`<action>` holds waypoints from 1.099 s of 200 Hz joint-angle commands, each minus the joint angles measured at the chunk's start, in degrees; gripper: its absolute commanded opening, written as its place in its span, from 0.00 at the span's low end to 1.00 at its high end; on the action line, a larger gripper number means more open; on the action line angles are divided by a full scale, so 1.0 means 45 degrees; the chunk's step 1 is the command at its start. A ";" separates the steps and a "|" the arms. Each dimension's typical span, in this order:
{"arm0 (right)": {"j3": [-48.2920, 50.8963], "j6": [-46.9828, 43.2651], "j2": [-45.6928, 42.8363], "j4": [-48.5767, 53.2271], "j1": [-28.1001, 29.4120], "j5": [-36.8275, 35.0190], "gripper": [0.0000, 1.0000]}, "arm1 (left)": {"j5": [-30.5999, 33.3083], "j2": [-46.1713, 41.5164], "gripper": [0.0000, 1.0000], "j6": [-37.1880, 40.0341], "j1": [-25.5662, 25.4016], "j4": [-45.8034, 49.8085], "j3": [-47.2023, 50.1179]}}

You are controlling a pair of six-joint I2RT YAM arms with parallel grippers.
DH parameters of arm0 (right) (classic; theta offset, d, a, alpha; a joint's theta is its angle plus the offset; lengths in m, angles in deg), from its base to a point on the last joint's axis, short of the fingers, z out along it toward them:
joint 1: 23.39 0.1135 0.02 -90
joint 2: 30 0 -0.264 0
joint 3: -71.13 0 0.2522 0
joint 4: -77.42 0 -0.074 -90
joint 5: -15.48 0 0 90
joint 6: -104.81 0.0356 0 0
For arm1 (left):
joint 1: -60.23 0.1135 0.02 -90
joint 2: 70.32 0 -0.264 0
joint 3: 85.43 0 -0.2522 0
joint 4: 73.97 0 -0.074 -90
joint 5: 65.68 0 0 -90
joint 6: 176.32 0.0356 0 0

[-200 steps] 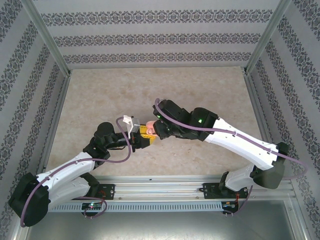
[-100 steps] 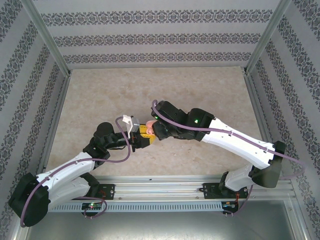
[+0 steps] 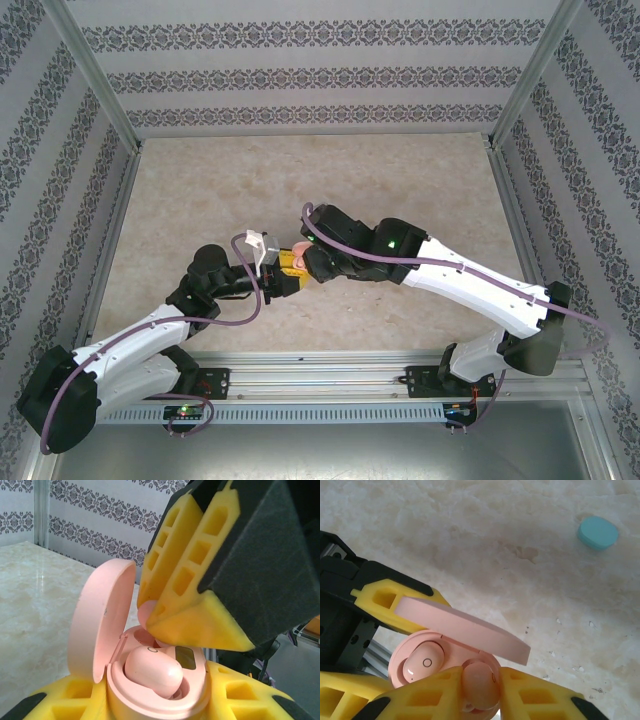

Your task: Insert the wireless bluetooth earbuds into the charging case

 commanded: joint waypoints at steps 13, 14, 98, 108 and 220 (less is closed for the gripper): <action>-0.0403 0.0214 0.0242 0.0895 0.0305 -0.0007 0.31 | 0.0213 -0.0343 0.19 0.0050 -0.0138 -0.0584 -0.0406; -0.0409 0.0213 0.0244 0.0895 0.0315 -0.0008 0.31 | 0.0221 -0.0350 0.19 0.0045 -0.0127 -0.0589 -0.0416; -0.0639 0.0505 -0.0374 0.0204 0.0279 0.0534 0.36 | 0.0211 -0.0471 0.19 0.0064 -0.0126 -0.0440 -0.0377; -0.0667 0.0560 -0.0572 0.0061 0.0249 0.0612 0.36 | 0.0227 -0.0493 0.19 0.0067 -0.0135 -0.0431 -0.0387; 0.0337 0.0718 -0.1829 -0.2208 -0.3143 0.3383 0.42 | -0.0086 -0.0902 0.19 0.0094 -0.0138 -0.0140 -0.0569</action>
